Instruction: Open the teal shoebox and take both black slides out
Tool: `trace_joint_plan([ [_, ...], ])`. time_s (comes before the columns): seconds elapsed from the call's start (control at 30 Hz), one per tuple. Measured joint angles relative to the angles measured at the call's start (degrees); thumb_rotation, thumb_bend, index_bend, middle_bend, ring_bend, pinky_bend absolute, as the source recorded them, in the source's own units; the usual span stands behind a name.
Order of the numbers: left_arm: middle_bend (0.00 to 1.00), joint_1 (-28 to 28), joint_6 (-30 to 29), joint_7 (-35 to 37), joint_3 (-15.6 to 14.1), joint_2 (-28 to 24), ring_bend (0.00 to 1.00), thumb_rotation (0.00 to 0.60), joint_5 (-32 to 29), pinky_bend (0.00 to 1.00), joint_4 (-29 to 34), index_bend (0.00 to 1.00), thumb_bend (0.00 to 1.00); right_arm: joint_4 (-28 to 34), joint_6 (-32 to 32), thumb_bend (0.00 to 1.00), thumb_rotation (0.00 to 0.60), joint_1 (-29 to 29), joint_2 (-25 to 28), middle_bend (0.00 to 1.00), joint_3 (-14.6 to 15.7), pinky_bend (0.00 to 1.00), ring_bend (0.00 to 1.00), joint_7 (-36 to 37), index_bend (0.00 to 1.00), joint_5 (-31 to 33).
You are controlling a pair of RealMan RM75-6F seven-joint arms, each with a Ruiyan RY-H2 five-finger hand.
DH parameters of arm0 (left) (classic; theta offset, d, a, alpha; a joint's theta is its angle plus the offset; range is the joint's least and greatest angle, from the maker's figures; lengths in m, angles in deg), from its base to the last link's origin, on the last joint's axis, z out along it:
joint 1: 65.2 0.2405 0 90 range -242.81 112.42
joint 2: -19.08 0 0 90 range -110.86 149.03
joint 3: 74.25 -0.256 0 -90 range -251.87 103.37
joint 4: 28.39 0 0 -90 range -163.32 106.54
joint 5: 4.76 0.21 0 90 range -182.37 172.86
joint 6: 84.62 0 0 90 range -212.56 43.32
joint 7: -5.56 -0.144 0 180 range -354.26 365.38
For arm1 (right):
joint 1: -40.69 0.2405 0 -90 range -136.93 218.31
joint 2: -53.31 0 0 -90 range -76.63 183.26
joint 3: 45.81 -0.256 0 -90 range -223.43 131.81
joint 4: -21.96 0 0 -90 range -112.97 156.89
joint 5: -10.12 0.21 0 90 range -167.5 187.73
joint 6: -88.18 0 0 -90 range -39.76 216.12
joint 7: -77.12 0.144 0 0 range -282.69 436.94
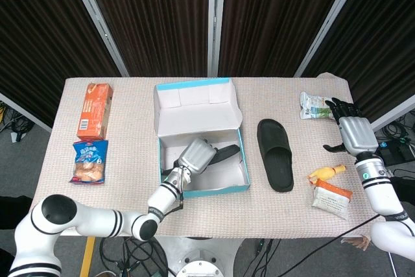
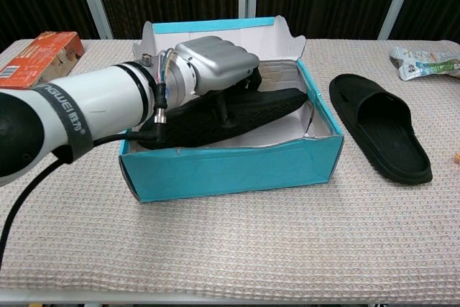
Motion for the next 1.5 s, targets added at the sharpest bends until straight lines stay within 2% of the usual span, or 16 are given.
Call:
trace_joint_plan([
  [0.3,0.65,4.08,-2.05,11.24,0.27,-4.45,0.57,0.600,13.03,0.68,1.75,0.59,0.38,0.50,-0.37,0.00,0.600,-0.22,0.26,0.00,-0.32,0.00,0.00,0.69,0.00,-0.25],
  [0.43,0.65,5.15,-2.92,11.92,0.10,-5.85,0.57,0.600,16.48,0.68,2.27,0.59,0.38,0.85,-0.32,0.00,0.600,-0.28,0.32,0.00,-0.38,0.00,0.00,1.05,0.00,-0.35],
  [0.57,0.65,5.74,-2.75,11.11,0.62,-4.91,0.58,0.600,14.61,0.71,1.79,0.59,0.39,1.40,-0.85,0.00,0.600,-0.56,0.58,0.00,-0.33,0.00,0.00,1.03,0.00,-0.70],
  [0.77,0.65,6.80,-1.36,11.82,2.98,-1.61,0.62,0.600,6.72,0.79,0.26,0.58,0.39,2.16,-1.11,0.00,0.600,-0.93,1.04,0.00,-0.24,0.00,0.00,0.85,0.00,-0.66],
  [0.9,0.65,7.32,0.40,12.19,5.12,-0.52,0.63,0.600,0.45,0.81,0.05,0.55,0.39,2.53,-1.38,0.00,0.600,-1.12,1.17,0.00,-0.14,0.00,0.00,0.61,0.00,-0.78],
  [1.0,0.64,7.73,0.94,12.51,6.33,-0.64,0.63,0.600,-1.36,0.81,0.86,0.55,0.39,2.73,-1.63,0.00,0.600,-1.25,1.32,0.00,-0.20,0.00,0.00,0.59,0.00,-0.74],
  [1.13,0.64,8.71,-0.38,13.97,6.94,-2.07,0.63,0.600,0.65,0.81,3.60,0.55,0.39,2.82,-2.02,0.00,0.600,-1.45,1.47,0.00,-0.41,0.00,0.00,0.74,0.00,-0.68],
  [1.27,0.64,10.32,-4.10,15.43,7.62,-5.22,0.63,0.600,5.13,0.81,7.81,0.55,0.39,3.05,-2.32,0.00,0.600,-1.56,1.72,0.00,-0.56,0.00,0.00,0.96,0.00,-0.85],
  [1.4,0.63,13.64,-8.81,18.82,8.74,-10.55,0.63,0.600,9.78,0.80,12.66,0.55,0.39,3.31,-2.70,0.00,0.600,-1.92,2.11,0.00,-0.60,0.00,0.00,1.56,0.00,-1.18],
  [1.5,0.63,17.15,-11.06,22.09,9.25,-15.00,0.63,0.600,10.61,0.80,14.55,0.55,0.39,3.51,-3.07,0.00,0.600,-2.44,2.55,0.00,-0.39,0.00,0.00,2.07,0.00,-1.69],
])
